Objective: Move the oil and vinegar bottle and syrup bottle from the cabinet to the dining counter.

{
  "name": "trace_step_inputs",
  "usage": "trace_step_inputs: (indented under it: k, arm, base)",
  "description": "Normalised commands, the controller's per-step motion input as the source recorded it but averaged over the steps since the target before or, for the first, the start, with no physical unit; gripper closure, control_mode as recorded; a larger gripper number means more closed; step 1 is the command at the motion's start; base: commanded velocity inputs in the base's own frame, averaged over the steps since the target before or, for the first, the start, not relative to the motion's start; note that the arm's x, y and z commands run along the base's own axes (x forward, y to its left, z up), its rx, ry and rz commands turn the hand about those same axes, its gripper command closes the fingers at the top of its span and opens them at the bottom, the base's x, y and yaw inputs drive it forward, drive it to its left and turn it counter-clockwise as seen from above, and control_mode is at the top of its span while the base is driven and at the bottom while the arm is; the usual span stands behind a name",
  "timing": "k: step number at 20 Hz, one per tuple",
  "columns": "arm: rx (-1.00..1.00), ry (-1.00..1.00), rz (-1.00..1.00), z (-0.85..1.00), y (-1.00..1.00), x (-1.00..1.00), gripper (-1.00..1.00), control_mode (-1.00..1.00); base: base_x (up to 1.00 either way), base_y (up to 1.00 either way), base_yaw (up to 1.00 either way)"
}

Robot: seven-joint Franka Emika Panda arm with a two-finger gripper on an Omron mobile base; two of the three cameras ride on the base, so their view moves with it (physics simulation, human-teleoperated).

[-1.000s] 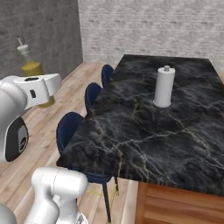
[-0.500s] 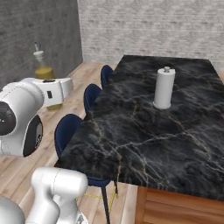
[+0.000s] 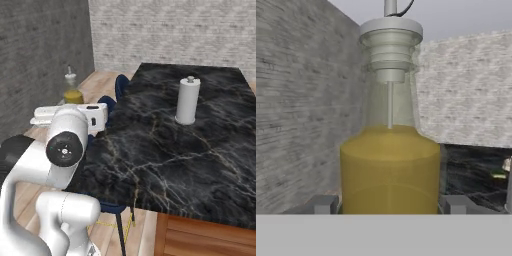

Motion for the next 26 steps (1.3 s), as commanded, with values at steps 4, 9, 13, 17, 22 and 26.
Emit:
trace_step_inputs:
  k: [4,9,13,17,22,26]
  arm:
    - [0.05,0.0,0.18,-0.51,0.0,0.2,1.0,-1.0]
    - [0.01,-0.01,0.13,-0.42,0.0,0.24,1.0,-1.0]
    - [0.0,0.0,0.05,-0.35,0.01,0.14,1.0,-1.0]
    - [0.0,-0.06,0.04,-0.4,0.01,0.11,1.0,-1.0]
    - [0.0,-0.03,0.03,-0.35,0.06,0.23,1.0,-1.0]
    - [0.0,-0.01,0.06,-0.3,0.01,0.35,1.0,-1.0]
  base:
    - [0.0,0.0,0.0]
    - [0.0,0.0,0.0]
    - [0.0,0.0,0.0]
    - [0.0,0.0,0.0]
    - [0.0,0.0,0.0]
    - [0.0,0.0,0.0]
